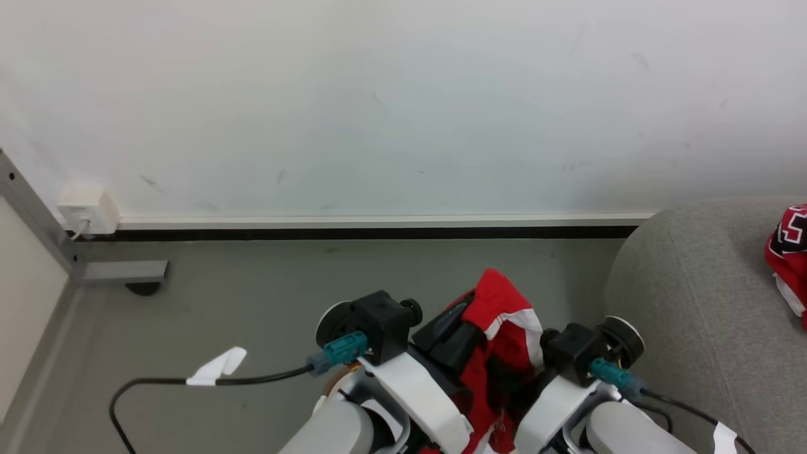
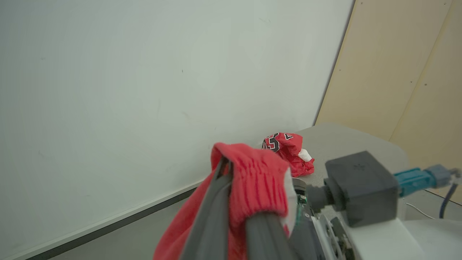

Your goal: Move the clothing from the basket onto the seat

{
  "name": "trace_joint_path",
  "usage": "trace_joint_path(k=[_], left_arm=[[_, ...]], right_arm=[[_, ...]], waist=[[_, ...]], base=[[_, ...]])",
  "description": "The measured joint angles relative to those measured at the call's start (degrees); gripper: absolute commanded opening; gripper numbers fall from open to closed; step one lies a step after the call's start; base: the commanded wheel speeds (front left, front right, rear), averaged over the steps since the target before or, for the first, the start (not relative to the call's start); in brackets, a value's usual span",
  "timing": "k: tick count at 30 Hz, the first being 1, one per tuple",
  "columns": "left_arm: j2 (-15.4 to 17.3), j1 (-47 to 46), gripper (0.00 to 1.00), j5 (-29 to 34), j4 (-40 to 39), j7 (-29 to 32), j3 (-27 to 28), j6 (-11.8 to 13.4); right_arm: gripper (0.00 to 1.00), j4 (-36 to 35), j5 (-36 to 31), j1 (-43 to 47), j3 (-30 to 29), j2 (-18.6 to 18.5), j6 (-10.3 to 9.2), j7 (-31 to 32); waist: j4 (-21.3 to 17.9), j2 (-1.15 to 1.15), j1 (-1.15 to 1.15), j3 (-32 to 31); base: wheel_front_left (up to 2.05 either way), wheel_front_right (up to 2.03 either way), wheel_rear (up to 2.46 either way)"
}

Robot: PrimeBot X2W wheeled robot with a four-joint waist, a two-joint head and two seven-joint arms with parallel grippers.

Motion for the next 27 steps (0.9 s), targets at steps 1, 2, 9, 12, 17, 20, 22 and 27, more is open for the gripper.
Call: trace_joint_path(k=[1,2,9,12,17,20,22,27], left_arm=[[-0.07,0.00,0.00,-0.13,0.02,-0.02,-0.10,0.04],[-0.13,0.00,0.00,-0.32,0.04,-0.29,0.05,0.45],[0.53,0.20,1.00,-0.22,1.57,-1.57,0.63,2.00],[1.54,1.46,1.00,0.10,2.85,-1.48,0.33,2.20],[2.79,2.91,1.00,0.16,3.53,-1.56,-1.33,1.38],[3.30,3.15,1.00,0.78,4.15,-2.44,-1.97,1.35],[3.54,3.53,1.00,0.90,4.68,-3.10,-2.07,1.41],[3.56,3.70,1.00,1.01,5.22,-4.21,-2.32,1.71]], right_arm=[[0.00,-0.05,0.63,0.02,-0.83,0.57,0.00,0.00],[0.00,-0.20,0.97,0.04,-2.00,0.93,0.00,0.00],[0.00,-0.63,0.89,1.72,-7.31,1.48,0.00,0.00],[0.00,-1.15,0.81,1.81,-9.42,1.29,0.00,0.00],[0.00,-1.90,0.34,2.53,-12.92,-0.74,0.00,0.00],[0.00,-2.96,0.04,2.52,-14.77,-2.08,0.00,0.00],[0.00,-3.85,-0.20,2.53,-15.70,-2.87,0.00,0.00],[0.00,-6.39,-1.00,2.50,-18.73,-4.26,0.00,0.00]], waist=[[0.24,0.00,0.00,0.02],[0.44,0.00,0.00,0.04],[0.78,0.00,0.00,0.42],[0.58,0.00,0.00,0.54],[0.65,0.00,0.00,0.68],[0.50,0.00,0.00,0.83],[0.03,0.00,0.00,0.94],[-2.43,0.00,0.00,1.36]], base=[[0.00,0.00,0.00],[0.00,0.00,0.00],[0.00,0.00,0.00],[0.00,0.00,0.00],[0.00,0.00,0.00],[0.00,0.00,0.00],[0.00,0.00,0.00],[0.00,0.00,0.00]])
